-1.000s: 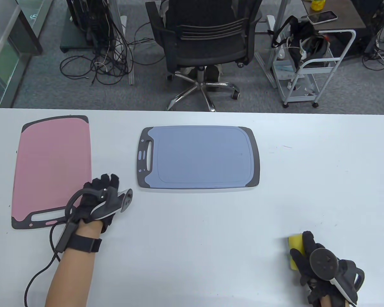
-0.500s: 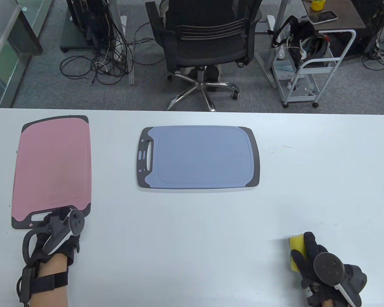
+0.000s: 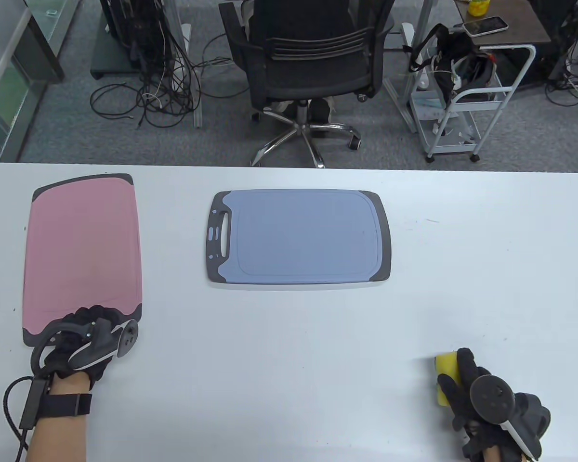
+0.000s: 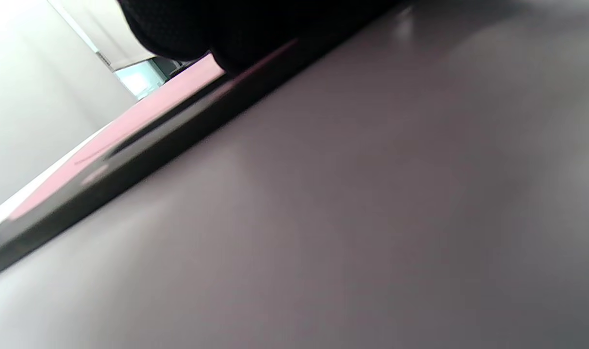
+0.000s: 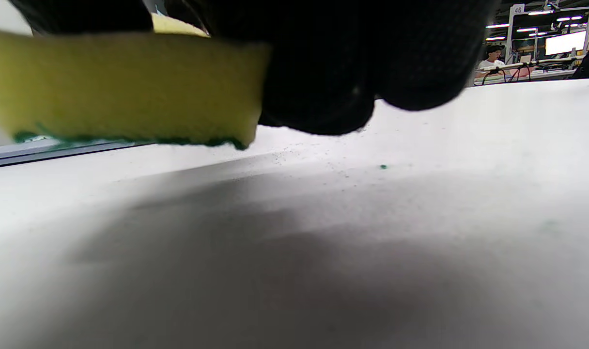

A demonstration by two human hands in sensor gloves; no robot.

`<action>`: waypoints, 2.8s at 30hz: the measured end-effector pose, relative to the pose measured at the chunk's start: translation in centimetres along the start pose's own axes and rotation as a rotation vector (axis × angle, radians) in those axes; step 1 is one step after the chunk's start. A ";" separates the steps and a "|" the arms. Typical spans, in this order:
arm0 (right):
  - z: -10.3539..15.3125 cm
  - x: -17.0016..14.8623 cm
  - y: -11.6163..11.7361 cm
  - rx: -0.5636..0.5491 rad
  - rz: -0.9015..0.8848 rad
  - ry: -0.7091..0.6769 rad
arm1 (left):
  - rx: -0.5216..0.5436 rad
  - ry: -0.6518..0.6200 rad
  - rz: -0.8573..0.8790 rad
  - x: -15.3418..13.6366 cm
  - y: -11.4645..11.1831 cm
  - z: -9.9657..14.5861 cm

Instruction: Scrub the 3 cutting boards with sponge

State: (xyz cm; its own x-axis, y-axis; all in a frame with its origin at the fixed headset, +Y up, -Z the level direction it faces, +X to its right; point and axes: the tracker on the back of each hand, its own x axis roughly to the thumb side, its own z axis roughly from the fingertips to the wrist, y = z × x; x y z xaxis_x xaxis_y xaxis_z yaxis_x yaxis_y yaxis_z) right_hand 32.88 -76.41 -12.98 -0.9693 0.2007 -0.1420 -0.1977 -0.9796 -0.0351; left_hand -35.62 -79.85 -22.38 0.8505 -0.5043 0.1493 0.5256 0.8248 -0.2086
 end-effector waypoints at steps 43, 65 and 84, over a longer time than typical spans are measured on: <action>0.0 -0.3 -0.4 -0.001 -0.059 0.011 | 0.967 0.231 1.717 -2.1 9.4 7.1; -1.6 5.5 -1.5 -0.048 -0.010 -0.120 | -0.352 -0.084 1.722 8.8 5.7 -0.8; -7.1 40.7 7.1 0.140 0.212 -0.583 | -0.440 -0.042 1.689 10.4 3.6 -2.1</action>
State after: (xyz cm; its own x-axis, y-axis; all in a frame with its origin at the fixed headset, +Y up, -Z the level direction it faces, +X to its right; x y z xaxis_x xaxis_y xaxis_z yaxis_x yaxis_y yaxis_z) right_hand -6.99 -75.19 -26.03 -0.9022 0.0046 0.4313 0.0284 -0.9971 0.0701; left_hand -24.80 -82.64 -23.57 0.4240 0.7747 -0.4692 -0.8906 0.2627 -0.3712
